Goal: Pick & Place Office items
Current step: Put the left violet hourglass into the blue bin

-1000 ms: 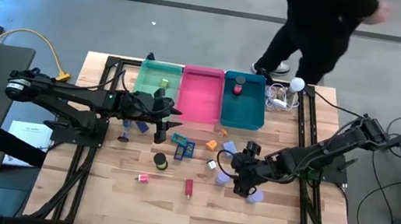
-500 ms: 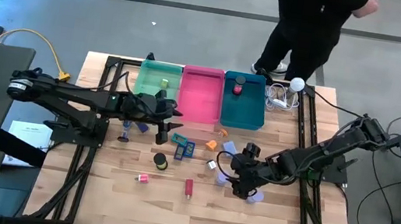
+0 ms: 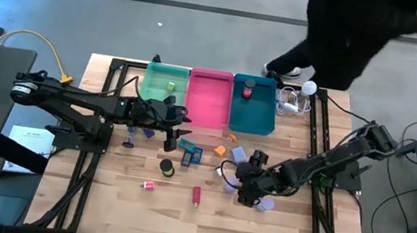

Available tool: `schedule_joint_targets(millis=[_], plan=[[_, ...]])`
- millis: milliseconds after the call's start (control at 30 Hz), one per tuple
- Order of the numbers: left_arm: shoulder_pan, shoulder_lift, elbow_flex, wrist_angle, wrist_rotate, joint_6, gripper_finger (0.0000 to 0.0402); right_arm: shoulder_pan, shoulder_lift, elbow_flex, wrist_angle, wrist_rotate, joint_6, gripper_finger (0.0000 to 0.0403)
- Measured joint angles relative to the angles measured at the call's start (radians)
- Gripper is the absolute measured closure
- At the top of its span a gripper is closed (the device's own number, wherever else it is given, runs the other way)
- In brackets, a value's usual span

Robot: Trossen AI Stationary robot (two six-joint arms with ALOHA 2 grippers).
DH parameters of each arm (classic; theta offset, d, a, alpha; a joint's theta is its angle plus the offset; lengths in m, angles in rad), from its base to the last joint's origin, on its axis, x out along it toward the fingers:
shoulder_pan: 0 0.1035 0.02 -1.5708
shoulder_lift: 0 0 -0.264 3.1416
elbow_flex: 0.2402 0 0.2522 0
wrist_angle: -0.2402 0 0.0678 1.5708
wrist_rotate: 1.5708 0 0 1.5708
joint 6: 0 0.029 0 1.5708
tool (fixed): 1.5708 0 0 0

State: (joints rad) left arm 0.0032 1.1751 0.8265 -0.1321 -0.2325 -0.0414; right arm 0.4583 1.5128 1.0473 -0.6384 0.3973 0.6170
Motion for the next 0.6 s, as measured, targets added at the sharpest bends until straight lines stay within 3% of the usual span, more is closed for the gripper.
schedule_joint_targets(millis=[600], plan=[[0.000, 0.000, 0.000, 0.007, 0.000, 0.000, 0.0233, 0.000, 0.040, 0.001, 0.032, -0.011, -0.038, 0.0070]])
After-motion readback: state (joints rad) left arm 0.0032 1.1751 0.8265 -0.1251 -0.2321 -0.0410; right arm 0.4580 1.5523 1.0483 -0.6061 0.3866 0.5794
